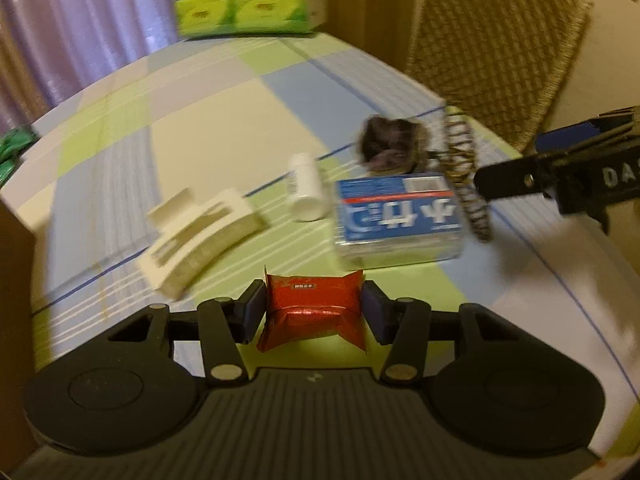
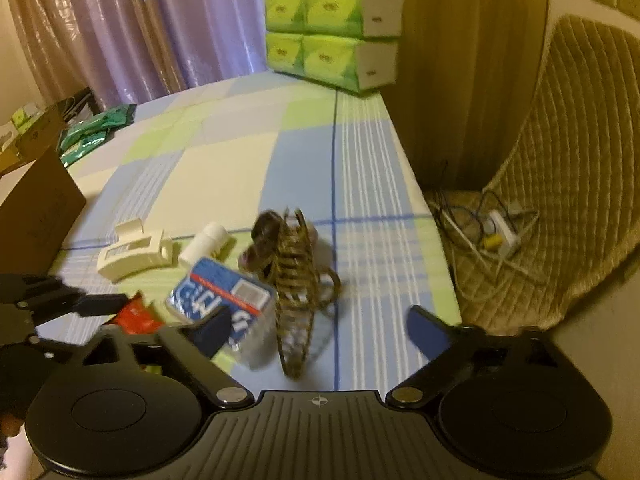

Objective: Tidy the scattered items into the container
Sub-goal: 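Grasp the red snack packet with the left tool while the right tool grasps the bronze spiral clip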

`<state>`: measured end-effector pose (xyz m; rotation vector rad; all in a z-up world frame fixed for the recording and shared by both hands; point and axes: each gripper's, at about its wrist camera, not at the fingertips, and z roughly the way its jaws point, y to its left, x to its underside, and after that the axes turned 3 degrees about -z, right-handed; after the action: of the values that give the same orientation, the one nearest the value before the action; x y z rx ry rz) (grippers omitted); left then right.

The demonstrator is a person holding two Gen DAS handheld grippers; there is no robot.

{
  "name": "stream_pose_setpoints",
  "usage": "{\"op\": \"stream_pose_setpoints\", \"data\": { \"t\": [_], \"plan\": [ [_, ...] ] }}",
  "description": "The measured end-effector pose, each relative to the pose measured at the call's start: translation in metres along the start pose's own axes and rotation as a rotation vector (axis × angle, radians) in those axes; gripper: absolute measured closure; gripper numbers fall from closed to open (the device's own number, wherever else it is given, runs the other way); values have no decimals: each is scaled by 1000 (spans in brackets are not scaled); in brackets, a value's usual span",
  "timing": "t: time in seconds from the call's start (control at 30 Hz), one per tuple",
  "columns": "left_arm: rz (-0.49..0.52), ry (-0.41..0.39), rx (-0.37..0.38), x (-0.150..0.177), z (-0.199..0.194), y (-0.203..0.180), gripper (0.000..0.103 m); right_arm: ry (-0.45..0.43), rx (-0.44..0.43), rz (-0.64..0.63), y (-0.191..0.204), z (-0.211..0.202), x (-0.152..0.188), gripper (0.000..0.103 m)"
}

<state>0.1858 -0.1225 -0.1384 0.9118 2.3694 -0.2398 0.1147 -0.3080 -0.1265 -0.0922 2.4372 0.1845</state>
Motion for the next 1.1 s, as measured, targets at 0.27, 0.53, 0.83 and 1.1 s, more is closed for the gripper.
{"op": "stream_pose_setpoints", "data": {
  "t": [0.27,0.53,0.83,1.1],
  "plan": [
    [-71,11,-66,6,-4,28,55,-8,18,-6,3,25,-11,50],
    [-87,37,-88,9,-1,34,51,47,28,9,-9,38,-6,70],
    [-114,25,-61,10,1,36,56,55,30,-6,-15,43,0,78],
    [-112,35,-36,16,-8,27,61,75,2,27,-25,22,13,79]
  ]
}}
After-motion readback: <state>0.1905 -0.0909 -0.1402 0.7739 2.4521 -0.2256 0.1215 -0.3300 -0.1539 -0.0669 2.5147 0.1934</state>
